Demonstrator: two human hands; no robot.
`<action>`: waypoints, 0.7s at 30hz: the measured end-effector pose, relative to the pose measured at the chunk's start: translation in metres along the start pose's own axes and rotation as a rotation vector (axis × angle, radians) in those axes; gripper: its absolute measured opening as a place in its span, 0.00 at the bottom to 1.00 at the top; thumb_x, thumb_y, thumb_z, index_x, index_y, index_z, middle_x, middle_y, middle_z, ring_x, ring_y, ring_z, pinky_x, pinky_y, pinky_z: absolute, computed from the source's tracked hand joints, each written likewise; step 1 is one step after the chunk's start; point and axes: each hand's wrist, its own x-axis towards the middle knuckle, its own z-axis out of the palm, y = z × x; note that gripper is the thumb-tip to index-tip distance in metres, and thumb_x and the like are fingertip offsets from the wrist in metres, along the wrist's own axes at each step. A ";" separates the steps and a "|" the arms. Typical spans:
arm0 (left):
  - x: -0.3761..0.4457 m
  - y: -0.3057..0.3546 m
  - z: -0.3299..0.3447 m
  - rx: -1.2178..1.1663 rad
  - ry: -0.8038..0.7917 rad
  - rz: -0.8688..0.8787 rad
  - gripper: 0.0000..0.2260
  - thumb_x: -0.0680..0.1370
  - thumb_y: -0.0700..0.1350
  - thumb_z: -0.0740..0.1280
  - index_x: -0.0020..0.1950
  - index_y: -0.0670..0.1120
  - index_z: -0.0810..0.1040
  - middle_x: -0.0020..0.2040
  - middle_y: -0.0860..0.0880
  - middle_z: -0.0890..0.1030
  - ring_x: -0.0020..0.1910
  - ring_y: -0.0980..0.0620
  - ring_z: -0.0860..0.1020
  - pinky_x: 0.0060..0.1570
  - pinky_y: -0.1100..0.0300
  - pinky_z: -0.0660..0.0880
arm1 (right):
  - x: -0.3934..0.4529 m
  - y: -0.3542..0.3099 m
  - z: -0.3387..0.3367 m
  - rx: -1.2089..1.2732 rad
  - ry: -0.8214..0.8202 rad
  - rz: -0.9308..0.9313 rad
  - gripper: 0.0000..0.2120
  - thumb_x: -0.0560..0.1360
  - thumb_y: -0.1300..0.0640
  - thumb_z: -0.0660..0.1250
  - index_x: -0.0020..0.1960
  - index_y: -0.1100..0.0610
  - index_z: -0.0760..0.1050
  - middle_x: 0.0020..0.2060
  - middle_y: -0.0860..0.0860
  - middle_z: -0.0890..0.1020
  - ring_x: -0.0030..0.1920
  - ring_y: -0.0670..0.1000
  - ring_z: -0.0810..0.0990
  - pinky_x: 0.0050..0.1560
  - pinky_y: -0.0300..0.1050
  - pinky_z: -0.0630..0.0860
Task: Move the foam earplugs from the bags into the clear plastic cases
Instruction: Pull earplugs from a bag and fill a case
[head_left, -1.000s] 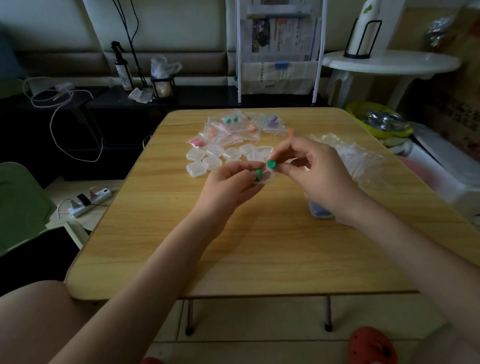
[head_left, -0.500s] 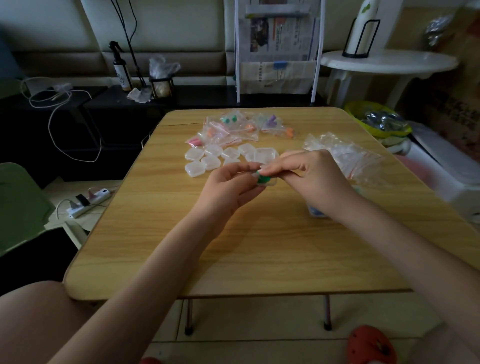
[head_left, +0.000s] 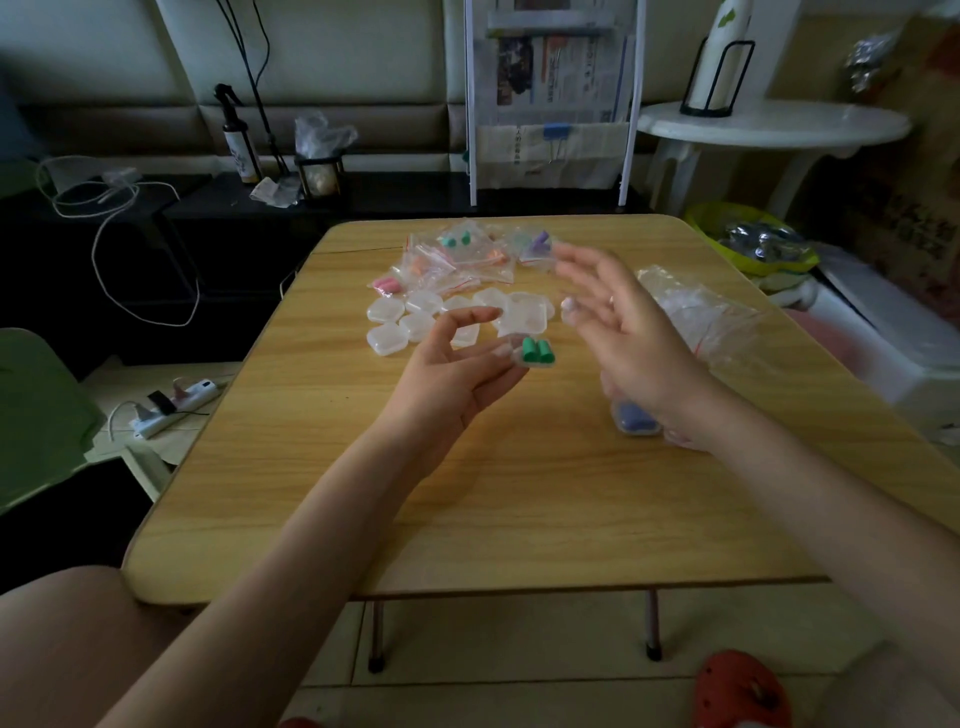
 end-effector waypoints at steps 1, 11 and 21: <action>0.000 0.000 0.000 -0.012 -0.008 -0.003 0.15 0.77 0.29 0.61 0.62 0.40 0.71 0.50 0.39 0.83 0.49 0.48 0.83 0.50 0.59 0.80 | 0.000 0.000 0.001 0.058 -0.036 0.046 0.20 0.81 0.62 0.58 0.71 0.49 0.64 0.70 0.47 0.69 0.66 0.41 0.69 0.49 0.26 0.73; 0.003 0.000 -0.005 -0.116 0.013 -0.050 0.12 0.77 0.30 0.62 0.58 0.41 0.71 0.49 0.38 0.81 0.43 0.48 0.83 0.46 0.61 0.80 | -0.001 0.001 0.001 -0.044 -0.115 -0.084 0.31 0.68 0.57 0.77 0.66 0.46 0.68 0.52 0.48 0.75 0.55 0.45 0.76 0.61 0.38 0.72; 0.000 0.000 0.000 -0.065 -0.026 -0.124 0.16 0.77 0.32 0.62 0.65 0.37 0.68 0.51 0.36 0.82 0.48 0.46 0.83 0.51 0.58 0.79 | -0.003 0.005 0.005 -0.404 -0.061 -0.170 0.15 0.74 0.61 0.69 0.60 0.53 0.79 0.49 0.44 0.79 0.51 0.43 0.75 0.54 0.26 0.66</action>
